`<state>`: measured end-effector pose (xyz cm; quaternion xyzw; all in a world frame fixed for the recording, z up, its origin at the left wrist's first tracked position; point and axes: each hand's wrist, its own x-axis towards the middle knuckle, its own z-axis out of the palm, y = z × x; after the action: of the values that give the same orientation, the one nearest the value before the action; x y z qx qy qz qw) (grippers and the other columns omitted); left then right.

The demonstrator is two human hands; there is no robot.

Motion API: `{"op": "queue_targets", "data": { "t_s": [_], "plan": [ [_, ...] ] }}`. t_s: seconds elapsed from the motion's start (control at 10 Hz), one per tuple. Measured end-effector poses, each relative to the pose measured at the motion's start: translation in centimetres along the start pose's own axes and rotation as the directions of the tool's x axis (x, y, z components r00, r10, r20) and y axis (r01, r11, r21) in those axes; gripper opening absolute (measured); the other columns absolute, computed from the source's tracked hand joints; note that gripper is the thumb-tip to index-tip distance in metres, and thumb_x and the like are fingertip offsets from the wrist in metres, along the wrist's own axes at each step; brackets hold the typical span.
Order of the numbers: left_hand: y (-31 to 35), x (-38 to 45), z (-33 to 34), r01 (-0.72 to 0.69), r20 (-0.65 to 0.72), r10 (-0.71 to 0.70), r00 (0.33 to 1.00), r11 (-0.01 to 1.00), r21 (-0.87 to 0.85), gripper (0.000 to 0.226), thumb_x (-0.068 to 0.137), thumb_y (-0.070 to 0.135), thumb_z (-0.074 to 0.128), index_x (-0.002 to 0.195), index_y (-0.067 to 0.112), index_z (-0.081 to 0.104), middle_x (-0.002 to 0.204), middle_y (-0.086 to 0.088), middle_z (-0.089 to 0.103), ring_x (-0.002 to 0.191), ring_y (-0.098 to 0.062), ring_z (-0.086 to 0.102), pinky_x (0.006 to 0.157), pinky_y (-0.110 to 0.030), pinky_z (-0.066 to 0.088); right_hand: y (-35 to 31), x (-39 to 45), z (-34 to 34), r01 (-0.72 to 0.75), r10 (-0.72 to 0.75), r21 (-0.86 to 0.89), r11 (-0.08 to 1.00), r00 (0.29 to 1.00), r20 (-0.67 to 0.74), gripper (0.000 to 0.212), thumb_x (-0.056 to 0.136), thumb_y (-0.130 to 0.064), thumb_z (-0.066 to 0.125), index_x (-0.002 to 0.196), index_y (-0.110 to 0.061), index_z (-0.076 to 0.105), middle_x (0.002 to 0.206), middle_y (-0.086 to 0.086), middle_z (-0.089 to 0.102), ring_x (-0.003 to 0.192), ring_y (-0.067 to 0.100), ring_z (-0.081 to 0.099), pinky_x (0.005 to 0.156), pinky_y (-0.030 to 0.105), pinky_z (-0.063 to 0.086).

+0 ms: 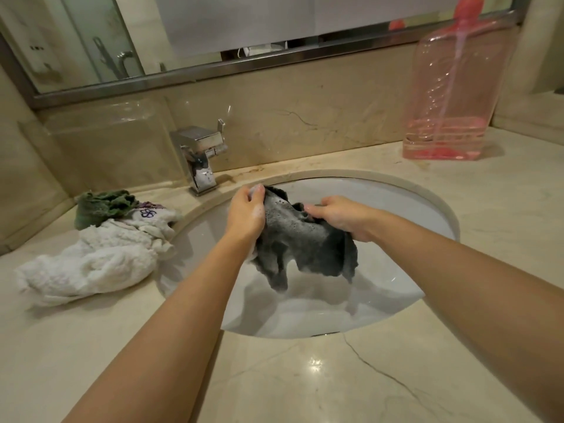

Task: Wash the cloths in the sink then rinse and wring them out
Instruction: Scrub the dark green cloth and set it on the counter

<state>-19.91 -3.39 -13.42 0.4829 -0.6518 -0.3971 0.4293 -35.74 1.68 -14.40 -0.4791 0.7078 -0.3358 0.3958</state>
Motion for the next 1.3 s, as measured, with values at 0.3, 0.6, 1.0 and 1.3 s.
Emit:
{"op": "queue_targets", "data": {
  "t_s": [0.3,0.6,1.0,1.3],
  "plan": [
    [1.4,-1.5,1.0,0.275,0.16,-0.234,0.959,0.906,-0.323,0.044,0.079,0.051,0.072,0.088,0.008,0.071,0.085,-0.014,0.074,0.083,-0.029,0.071,0.079,-0.039,0.057,-3.2,-3.7,3.2,0.561,-0.437,0.104,0.822,0.736,-0.516,0.048,0.09,-0.043,0.063,0.068,-0.001,0.065,0.062,0.012,0.06,0.061,0.019,0.054,0.065,0.032,0.045],
    [2.7,-4.2,3.9,0.458,0.347,-0.298,0.889,0.595,-0.661,0.034,0.105,0.02,0.03,0.074,0.014,0.043,0.061,0.0,0.049,0.05,-0.008,0.052,0.051,-0.019,0.045,-3.2,-3.7,5.4,0.478,-0.482,-0.172,0.861,0.66,-0.576,0.043,0.09,-0.023,0.056,0.049,-0.02,0.043,0.047,-0.004,0.038,0.052,0.014,0.035,0.052,0.032,0.028],
    [3.3,-4.4,3.2,0.542,0.34,-0.434,0.835,0.535,-0.648,0.032,0.101,0.02,0.03,0.075,0.014,0.047,0.072,-0.004,0.049,0.065,-0.016,0.047,0.065,-0.029,0.04,-3.3,-2.8,4.6,0.341,-0.381,-0.175,0.924,0.767,-0.517,0.04,0.09,-0.021,0.053,0.051,-0.016,0.042,0.049,-0.004,0.038,0.052,0.015,0.035,0.048,0.029,0.025],
    [3.4,-4.1,2.3,0.55,0.344,-0.43,0.835,0.627,-0.552,0.054,0.1,0.015,0.034,0.05,0.011,0.052,0.063,-0.01,0.058,0.058,-0.021,0.049,0.056,-0.03,0.044,-2.9,-1.9,4.2,0.231,-0.29,-0.176,0.957,0.787,-0.544,0.04,0.093,-0.022,0.049,0.054,-0.016,0.045,0.056,-0.002,0.045,0.059,0.021,0.043,0.049,0.03,0.027]
  ]
}}
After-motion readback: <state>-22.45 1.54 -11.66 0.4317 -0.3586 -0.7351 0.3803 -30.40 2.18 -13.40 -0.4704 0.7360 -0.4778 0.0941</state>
